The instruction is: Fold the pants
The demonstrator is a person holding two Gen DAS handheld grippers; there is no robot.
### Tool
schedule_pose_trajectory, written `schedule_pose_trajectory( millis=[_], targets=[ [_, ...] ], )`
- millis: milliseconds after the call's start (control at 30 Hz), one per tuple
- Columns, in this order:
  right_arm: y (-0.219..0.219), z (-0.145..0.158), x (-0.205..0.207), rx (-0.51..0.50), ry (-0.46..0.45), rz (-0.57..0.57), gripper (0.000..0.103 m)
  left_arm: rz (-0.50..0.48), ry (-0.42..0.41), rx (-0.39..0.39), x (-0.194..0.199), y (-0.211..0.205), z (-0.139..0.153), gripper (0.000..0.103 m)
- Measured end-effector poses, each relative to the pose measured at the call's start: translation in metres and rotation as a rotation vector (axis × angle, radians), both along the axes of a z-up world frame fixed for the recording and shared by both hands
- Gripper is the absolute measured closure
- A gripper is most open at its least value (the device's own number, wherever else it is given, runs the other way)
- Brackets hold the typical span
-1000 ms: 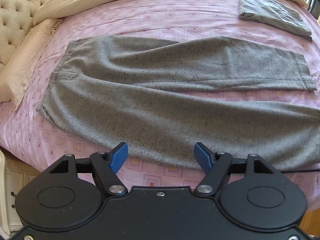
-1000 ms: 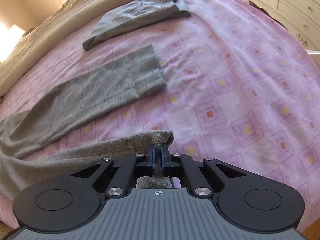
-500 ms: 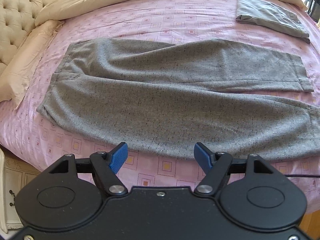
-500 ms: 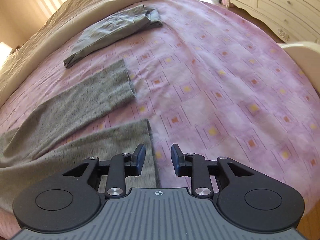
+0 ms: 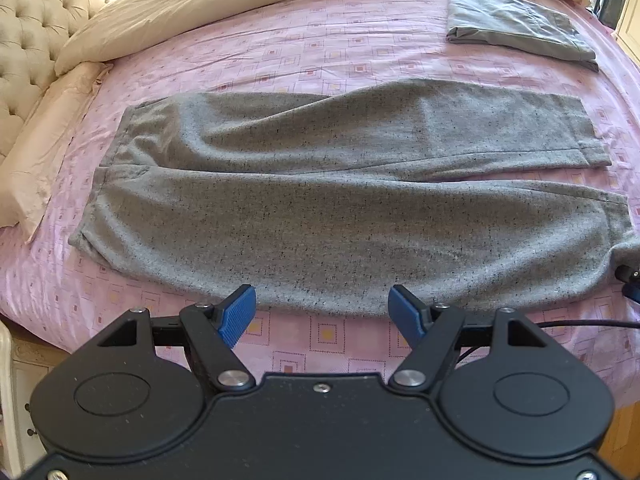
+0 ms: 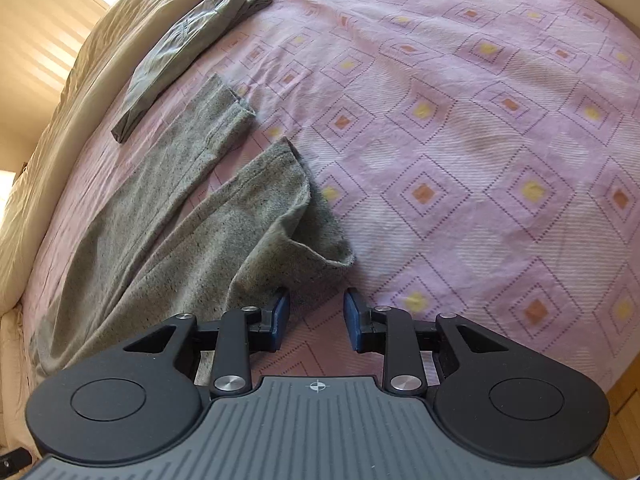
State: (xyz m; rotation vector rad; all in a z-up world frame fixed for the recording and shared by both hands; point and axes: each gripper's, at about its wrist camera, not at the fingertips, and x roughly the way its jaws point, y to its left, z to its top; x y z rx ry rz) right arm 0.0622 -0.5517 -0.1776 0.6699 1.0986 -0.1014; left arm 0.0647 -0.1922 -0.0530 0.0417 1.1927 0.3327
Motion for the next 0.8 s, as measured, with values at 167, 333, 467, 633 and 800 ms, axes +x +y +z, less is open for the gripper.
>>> schedule_pose_trajectory(
  millis=[167,333,467,633,800],
  targets=[
    [0.004,-0.001,0.007,0.029,0.018,-0.029,0.074,0.031,-0.004,-0.005,-0.004,0.007,0.001,0.028],
    [0.007,0.008,0.006,0.006,-0.003,-0.027,0.098,0.042,-0.002,-0.015,-0.004,0.008,0.000,0.028],
    [0.010,0.028,-0.006,-0.092,-0.003,-0.008,0.099,0.033,-0.009,-0.016,-0.003,0.007,0.000,0.028],
    [0.013,0.010,-0.024,-0.150,0.119,-0.051,0.099,0.033,0.010,-0.029,0.000,0.009,-0.005,0.028],
    [0.016,0.013,-0.024,-0.137,0.102,-0.071,0.094,0.026,0.006,-0.022,0.003,0.012,-0.003,0.028]
  ],
)
